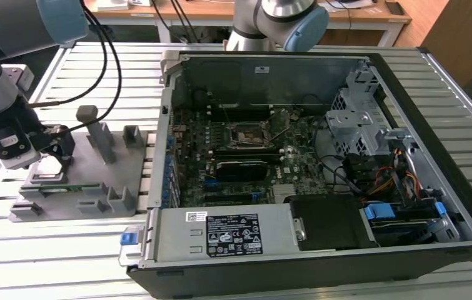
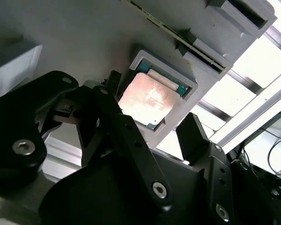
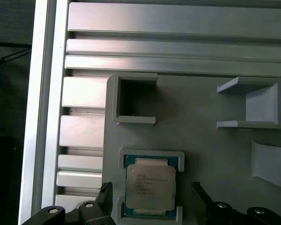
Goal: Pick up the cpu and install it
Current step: 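Pick up the cpu and move it towards the insertion slot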
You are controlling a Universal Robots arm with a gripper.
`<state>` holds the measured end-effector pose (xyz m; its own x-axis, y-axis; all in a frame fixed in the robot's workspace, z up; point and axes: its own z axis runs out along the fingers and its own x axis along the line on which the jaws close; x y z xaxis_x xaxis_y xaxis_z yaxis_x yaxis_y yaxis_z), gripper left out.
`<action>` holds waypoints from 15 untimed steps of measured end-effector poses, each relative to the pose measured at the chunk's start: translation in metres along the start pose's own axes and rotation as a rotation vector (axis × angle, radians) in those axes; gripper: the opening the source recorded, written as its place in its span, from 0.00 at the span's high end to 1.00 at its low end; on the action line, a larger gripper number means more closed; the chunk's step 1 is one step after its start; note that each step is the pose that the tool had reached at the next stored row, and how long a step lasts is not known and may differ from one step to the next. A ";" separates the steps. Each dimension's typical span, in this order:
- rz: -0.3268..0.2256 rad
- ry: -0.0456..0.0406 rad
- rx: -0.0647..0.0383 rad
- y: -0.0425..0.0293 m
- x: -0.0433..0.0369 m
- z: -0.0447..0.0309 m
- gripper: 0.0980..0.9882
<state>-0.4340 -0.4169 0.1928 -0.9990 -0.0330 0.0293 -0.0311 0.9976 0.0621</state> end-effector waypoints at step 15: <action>0.013 -0.0007 0.000 0.0011 -0.0003 0.0087 0.29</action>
<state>-0.4340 -0.4153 0.1842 -0.9994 -0.0197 0.0294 -0.0179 0.9979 0.0619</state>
